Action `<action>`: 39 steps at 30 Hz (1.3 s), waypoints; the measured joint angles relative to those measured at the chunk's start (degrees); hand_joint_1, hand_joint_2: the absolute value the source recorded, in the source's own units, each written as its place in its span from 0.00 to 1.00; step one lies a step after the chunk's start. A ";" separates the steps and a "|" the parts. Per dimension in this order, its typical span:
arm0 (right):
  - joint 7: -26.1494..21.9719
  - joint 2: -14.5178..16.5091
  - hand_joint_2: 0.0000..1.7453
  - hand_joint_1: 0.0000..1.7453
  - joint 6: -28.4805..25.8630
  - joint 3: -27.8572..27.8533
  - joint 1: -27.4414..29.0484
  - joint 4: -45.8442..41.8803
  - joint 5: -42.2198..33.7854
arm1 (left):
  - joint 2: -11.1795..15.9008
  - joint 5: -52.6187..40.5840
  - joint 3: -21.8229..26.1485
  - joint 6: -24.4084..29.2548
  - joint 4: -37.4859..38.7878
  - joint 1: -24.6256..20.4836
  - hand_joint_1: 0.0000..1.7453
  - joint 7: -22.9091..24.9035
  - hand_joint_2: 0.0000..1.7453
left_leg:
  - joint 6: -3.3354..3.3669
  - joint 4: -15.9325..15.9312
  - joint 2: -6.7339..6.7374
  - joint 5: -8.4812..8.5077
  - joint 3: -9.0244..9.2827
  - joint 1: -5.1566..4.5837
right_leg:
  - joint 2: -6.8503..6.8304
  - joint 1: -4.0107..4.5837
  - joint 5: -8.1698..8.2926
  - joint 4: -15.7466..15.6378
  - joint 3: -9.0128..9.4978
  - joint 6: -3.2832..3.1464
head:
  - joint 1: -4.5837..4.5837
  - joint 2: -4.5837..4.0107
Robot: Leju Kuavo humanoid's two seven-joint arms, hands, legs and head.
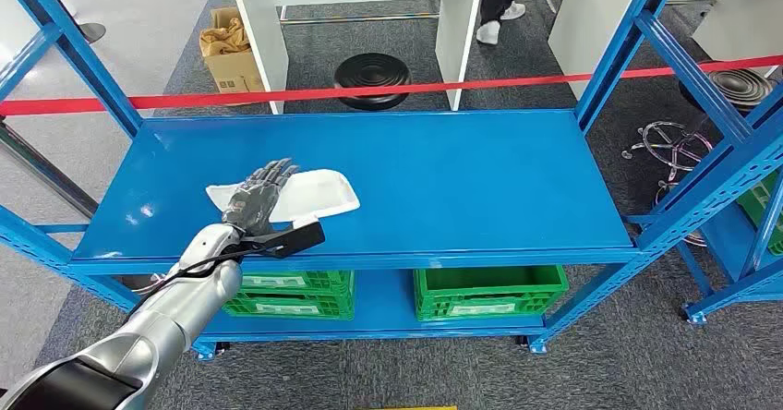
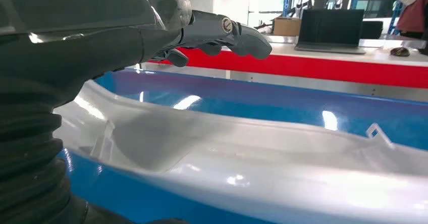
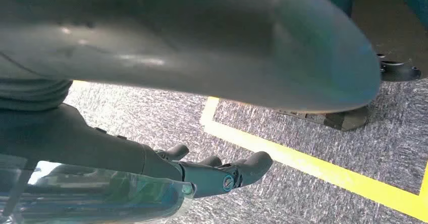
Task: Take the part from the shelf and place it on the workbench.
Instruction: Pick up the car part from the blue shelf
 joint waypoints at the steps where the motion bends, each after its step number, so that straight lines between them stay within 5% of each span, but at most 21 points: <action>1: -0.05 0.00 0.00 0.00 0.00 0.00 0.00 0.00 0.02 | 0.00 0.14 0.00 -0.18 0.14 0.00 0.41 -0.07 1.00 | 0.00 0.00 0.00 0.00 0.00 0.00 | 0.00 0.00 0.00 0.00 0.00 0.00 | 0.01 0.00; 4: -0.27 -0.01 0.00 0.00 0.00 0.00 0.01 0.00 0.06 | 0.01 0.61 0.02 -0.99 0.85 -0.01 0.99 -0.43 1.00 | 0.00 0.00 0.00 0.00 0.00 0.00 | 0.00 0.00 0.00 0.00 0.00 0.00 | 0.01 0.00; 31: -0.73 0.00 0.00 0.00 -0.69 -0.15 0.05 0.00 0.00 | 0.15 2.12 0.12 0.38 3.44 -1.57 1.00 -3.81 1.00 | 0.00 0.00 0.01 0.00 0.17 0.00 | 0.00 0.00 0.00 0.00 0.17 0.00 | 0.00 0.00; 39: -0.32 -0.02 0.00 0.00 -0.68 -0.69 -0.15 0.00 0.08 | -0.70 19.61 3.86 0.28 -5.78 2.24 1.00 -18.20 1.00 | 0.00 0.00 0.00 0.00 0.14 -0.01 | -0.01 -0.01 0.00 0.00 0.16 0.00 | 0.00 0.00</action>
